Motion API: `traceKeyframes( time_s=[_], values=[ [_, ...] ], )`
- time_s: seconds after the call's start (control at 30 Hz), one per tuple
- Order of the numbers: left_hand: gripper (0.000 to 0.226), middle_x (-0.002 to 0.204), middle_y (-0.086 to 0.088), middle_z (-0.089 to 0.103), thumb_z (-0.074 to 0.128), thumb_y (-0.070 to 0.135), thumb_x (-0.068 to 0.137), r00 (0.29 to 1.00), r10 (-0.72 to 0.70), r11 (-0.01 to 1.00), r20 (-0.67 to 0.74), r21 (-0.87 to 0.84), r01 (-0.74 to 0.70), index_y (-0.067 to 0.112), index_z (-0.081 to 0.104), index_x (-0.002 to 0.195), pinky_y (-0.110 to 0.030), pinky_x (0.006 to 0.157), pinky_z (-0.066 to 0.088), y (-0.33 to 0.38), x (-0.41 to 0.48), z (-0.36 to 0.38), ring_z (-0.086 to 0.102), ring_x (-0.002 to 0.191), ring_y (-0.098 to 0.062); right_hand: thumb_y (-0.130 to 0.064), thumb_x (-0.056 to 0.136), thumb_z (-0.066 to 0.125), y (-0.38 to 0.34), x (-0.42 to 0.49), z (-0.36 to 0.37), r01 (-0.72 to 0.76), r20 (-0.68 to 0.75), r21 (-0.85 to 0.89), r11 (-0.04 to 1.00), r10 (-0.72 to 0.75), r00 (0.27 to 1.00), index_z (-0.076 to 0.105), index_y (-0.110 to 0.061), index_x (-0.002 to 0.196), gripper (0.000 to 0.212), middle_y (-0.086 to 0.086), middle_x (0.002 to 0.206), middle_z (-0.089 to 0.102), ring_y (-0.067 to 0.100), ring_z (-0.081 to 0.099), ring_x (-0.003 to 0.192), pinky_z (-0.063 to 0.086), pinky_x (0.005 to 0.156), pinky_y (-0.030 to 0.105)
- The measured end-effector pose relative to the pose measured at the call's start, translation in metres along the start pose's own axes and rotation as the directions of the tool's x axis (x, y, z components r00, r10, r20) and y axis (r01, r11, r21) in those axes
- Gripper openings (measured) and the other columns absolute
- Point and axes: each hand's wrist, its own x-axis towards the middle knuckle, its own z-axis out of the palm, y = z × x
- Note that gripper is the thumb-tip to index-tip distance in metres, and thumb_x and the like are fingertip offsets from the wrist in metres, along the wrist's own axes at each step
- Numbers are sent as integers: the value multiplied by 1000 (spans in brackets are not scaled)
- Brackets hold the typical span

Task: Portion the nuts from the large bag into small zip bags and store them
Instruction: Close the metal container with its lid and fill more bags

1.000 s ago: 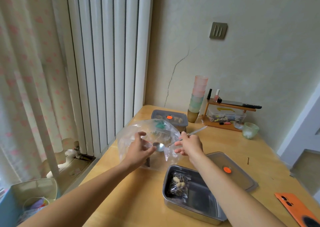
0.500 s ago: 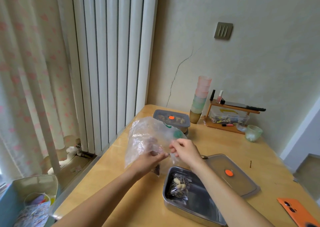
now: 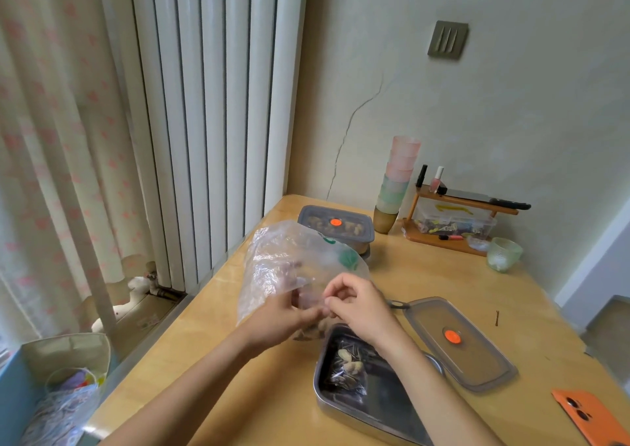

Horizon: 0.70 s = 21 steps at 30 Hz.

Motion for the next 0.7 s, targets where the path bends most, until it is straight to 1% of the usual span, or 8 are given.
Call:
traceKeyframes(
  time_s=[0.07, 0.17, 0.27, 0.33, 0.43, 0.5, 0.6, 0.7],
  values=[
    [18, 93, -1, 77, 77, 25, 92, 999, 28, 999, -34, -43, -30, 14, 71, 104, -27, 81, 53, -1, -5, -7, 71, 86, -13, -10, 90, 71, -2, -9, -5, 81, 59, 56, 995, -85, 995, 71, -27, 87, 17, 4, 87, 73, 24, 72, 83, 61, 84, 43],
    [21, 88, -16, 71, 75, 17, 94, 999, 52, 983, -9, -174, -52, -2, 65, 98, -31, 78, 50, -4, -13, -8, 64, 84, -24, -8, 94, 72, -7, -24, -8, 124, 48, 201, 972, -136, 990, 69, -20, 101, 14, 4, 90, 73, 21, 72, 78, 61, 79, 35],
    [32, 97, -29, 65, 75, 30, 92, 994, 103, 951, 28, -297, -90, 0, 66, 97, -40, 84, 42, -1, -17, -4, 58, 90, -28, -7, 93, 75, -11, -30, -14, 105, 61, 371, 923, -137, 989, 64, -12, 113, 23, 6, 90, 74, 20, 66, 69, 57, 74, 31],
    [42, 102, -30, 63, 72, 36, 94, 993, 113, 912, 36, -399, -90, -4, 64, 102, -46, 88, 42, 4, -16, 1, 58, 94, -32, -9, 89, 78, -13, -29, -19, 54, 89, 523, 850, -118, 989, 61, -5, 117, 33, 9, 88, 73, 18, 60, 64, 54, 68, 28],
    [35, 106, -28, 67, 59, 25, 104, 994, 100, 869, 50, -491, -63, -9, 61, 113, -45, 83, 52, 14, -8, 15, 65, 92, -33, -12, 84, 82, -9, -22, -27, -3, 86, 673, 740, -75, 993, 61, -5, 118, 41, 9, 78, 66, 15, 55, 59, 50, 61, 24],
    [33, 101, -24, 67, 59, 27, 103, 996, 82, 857, 26, -513, -57, -4, 64, 112, -37, 71, 52, 20, 3, 23, 63, 85, -30, -12, 83, 79, -3, -16, -33, -24, 72, 705, 709, -37, 997, 61, -5, 119, 40, 8, 76, 64, 14, 55, 59, 49, 61, 22],
    [37, 102, -23, 64, 61, 32, 102, 998, 62, 843, 14, -535, -45, -4, 64, 111, -37, 72, 46, 26, 22, 36, 57, 92, -33, -11, 86, 74, 8, -10, -48, -43, 47, 722, 690, 14, 999, 63, -6, 117, 33, 10, 84, 69, 15, 58, 63, 52, 63, 23],
    [33, 99, -18, 66, 60, 31, 101, 999, 32, 848, -8, -530, -32, -1, 67, 105, -32, 74, 50, 27, 39, 52, 59, 90, -28, -21, 89, 75, 23, -6, -61, -67, 57, 608, 791, 40, 998, 70, -7, 113, 29, 9, 85, 68, 17, 59, 72, 51, 73, 29]
  ],
)
